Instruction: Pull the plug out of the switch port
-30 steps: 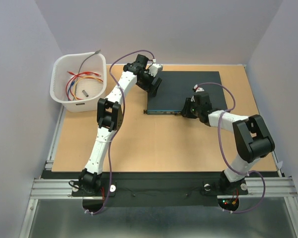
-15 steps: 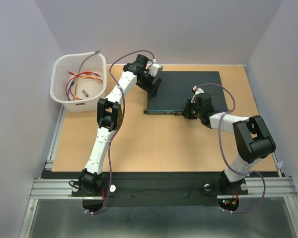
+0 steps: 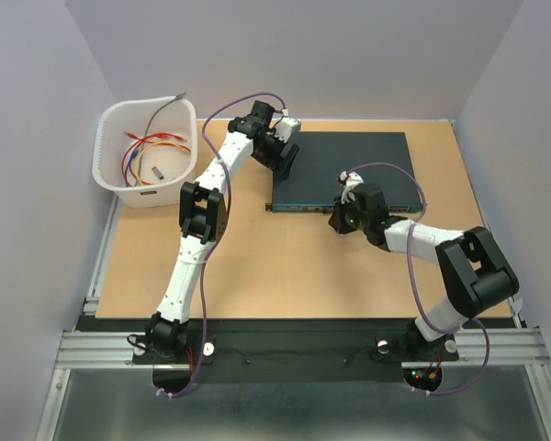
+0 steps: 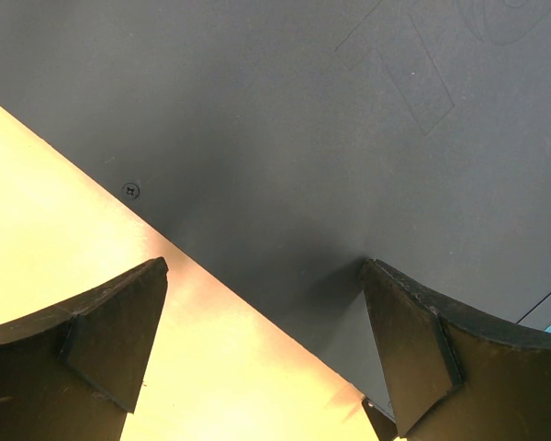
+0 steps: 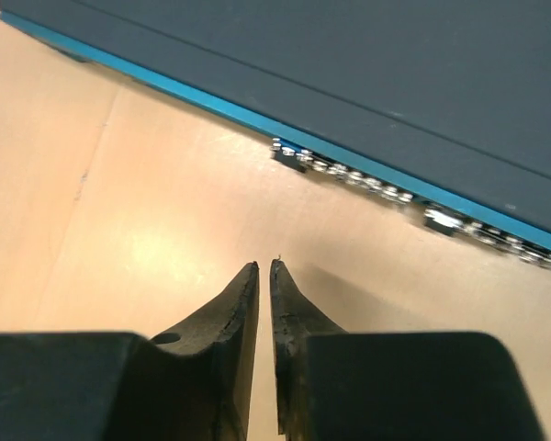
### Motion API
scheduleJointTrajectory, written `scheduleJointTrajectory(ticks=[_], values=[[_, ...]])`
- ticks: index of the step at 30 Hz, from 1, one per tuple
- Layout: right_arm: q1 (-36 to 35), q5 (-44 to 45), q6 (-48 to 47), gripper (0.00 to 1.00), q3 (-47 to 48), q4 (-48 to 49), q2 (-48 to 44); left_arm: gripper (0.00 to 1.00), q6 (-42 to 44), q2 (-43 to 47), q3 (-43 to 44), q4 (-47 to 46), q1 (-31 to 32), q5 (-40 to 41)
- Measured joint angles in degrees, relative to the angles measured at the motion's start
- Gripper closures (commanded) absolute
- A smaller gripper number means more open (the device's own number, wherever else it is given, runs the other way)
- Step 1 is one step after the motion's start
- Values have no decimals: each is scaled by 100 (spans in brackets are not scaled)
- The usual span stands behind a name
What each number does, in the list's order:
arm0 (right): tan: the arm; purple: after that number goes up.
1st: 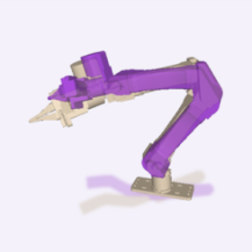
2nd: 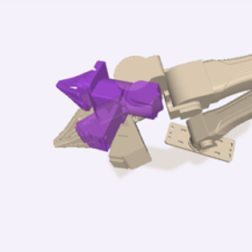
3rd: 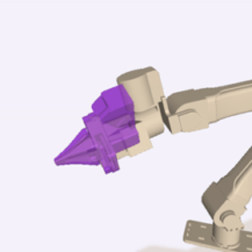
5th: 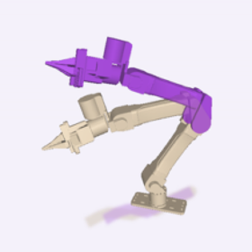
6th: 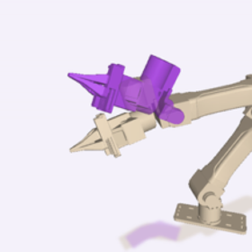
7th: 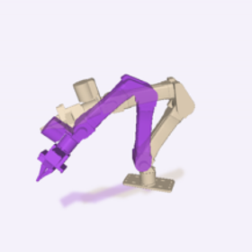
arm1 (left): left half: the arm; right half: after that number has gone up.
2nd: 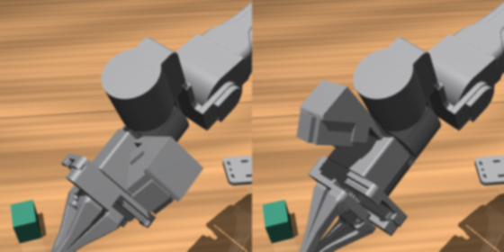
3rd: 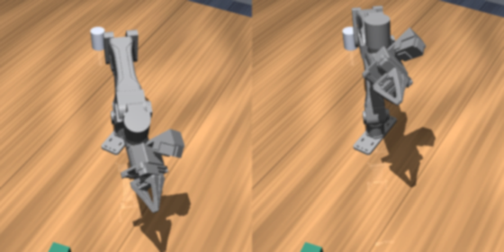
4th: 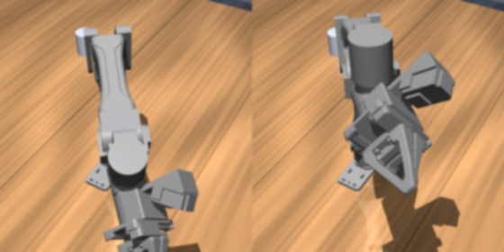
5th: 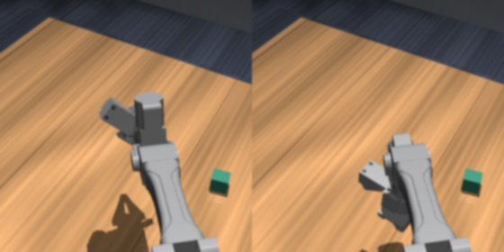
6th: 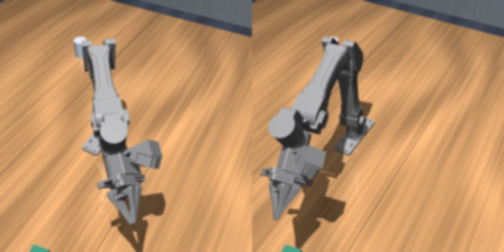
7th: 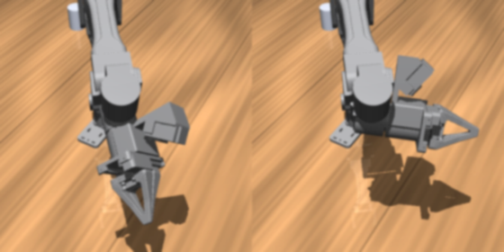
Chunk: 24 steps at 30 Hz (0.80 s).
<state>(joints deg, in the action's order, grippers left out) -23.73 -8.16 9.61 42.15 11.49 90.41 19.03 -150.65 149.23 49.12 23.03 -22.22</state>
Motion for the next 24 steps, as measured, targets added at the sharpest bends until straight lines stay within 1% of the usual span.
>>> scheduleJointTrajectory(ticks=[4, 5, 6, 7, 8, 10, 14, 18, 21, 22, 23, 24], values=[[4, 348, -63, 75, 0, -164, -186, 1, 0, 0, 0, 0, 0, 0], [9, 496, -24, 71, 0, -203, -269, 1, 0, 0, 0, 0, 0, 0], [17, 579, 24, 65, 0, -212, -310, 1, 2, 0, 0, 0, 0, 0], [42, 704, 160, 65, 26, -240, -348, 1, 2, 0, 0, 0, 0, 0], [50, 820, 341, 61, 81, -267, -354, 1, 0, 0, 0, 0, 0, 0], [59, 942, 579, 60, 184, -337, -339, 1, 2, 0, 0, 0, 0, 0], [83, 1375, 1237, 64, 557, -461, -140, 1, 2, 0, 2, 2, 2, -7], [83, 1633, 1725, 65, 603, -525, 37, 1, 2, 0, 7, 7, 2, -4], [83, 1718, 1899, 59, 605, -623, 216, 1, 2, 0, 7, 9, 2, -15], [83, 1714, 1821, 59, 612, -660, 254, 1, 4, 0, 7, 9, 2, -17], [85, 1646, 1646, 54, 627, -693, 282, 1, 7, 0, 7, 11, 2, -22], [85, 1547, 1423, 52, 640, -721, 293, 1, 13, 0, 7, 11, 2, -22]])
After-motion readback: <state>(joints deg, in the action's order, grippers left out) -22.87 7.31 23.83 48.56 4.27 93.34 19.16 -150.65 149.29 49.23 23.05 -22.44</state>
